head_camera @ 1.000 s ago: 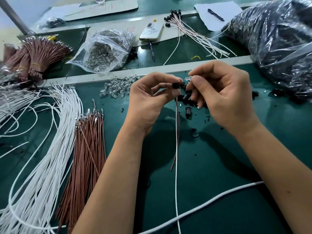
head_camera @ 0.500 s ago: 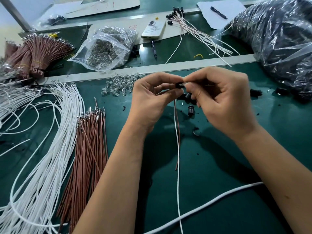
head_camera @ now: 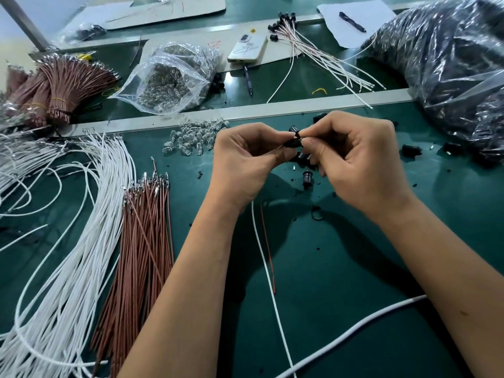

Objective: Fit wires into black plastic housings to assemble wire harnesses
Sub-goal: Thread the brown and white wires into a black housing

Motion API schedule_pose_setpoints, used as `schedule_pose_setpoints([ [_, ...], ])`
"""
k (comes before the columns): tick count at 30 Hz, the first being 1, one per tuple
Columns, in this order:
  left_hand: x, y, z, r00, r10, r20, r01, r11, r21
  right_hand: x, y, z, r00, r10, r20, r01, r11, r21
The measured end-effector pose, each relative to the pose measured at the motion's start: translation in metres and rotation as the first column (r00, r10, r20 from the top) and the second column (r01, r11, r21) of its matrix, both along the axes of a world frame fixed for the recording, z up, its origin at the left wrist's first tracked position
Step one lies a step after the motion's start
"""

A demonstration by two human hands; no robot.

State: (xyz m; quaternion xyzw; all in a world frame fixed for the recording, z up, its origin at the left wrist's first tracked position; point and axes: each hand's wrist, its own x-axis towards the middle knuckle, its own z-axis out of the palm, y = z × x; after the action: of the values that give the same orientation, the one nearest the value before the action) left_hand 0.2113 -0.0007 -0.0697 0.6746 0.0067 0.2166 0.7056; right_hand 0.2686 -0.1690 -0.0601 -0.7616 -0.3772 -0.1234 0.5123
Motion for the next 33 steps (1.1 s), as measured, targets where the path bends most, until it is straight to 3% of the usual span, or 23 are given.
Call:
schedule_pose_setpoints([
  [7,-0.001,-0.001,-0.002,0.998,-0.044,-0.052,0.041,0.998,-0.055,0.003,-0.001,0.000,0.999,0.046,-0.024,-0.046,0.999,-0.016],
  [12,-0.002,-0.002,-0.001,1.000,0.016,-0.001,-0.016,0.999,0.028,0.002,0.002,-0.004,0.991,0.029,-0.131,-0.028,1.000,0.011],
  [18,-0.003,0.000,0.000,1.000,-0.012,0.024,0.011,0.997,0.072,0.008,-0.004,-0.003,0.924,0.195,-0.328,-0.164,0.979,0.121],
  [22,-0.004,0.002,-0.001,0.999,-0.048,-0.015,0.049,0.994,0.097,0.009,-0.005,-0.003,0.941,0.193,-0.278,-0.196,0.981,0.019],
  [24,-0.004,0.000,-0.001,0.999,-0.046,-0.009,0.047,0.997,0.061,0.007,-0.003,-0.003,0.926,0.203,-0.320,-0.187,0.979,0.079],
  [27,-0.003,-0.001,-0.001,0.998,-0.061,-0.003,0.061,0.997,-0.053,0.003,0.000,0.001,0.840,0.281,-0.464,-0.162,0.946,0.280],
  [29,-0.003,-0.002,0.000,0.997,-0.082,0.000,0.082,0.991,-0.103,0.002,0.000,0.007,0.716,0.374,-0.589,-0.134,0.902,0.410],
  [33,-0.004,-0.007,0.003,0.994,-0.109,0.010,0.109,0.984,-0.142,0.001,-0.001,0.013,0.517,0.434,-0.738,-0.070,0.881,0.469],
])
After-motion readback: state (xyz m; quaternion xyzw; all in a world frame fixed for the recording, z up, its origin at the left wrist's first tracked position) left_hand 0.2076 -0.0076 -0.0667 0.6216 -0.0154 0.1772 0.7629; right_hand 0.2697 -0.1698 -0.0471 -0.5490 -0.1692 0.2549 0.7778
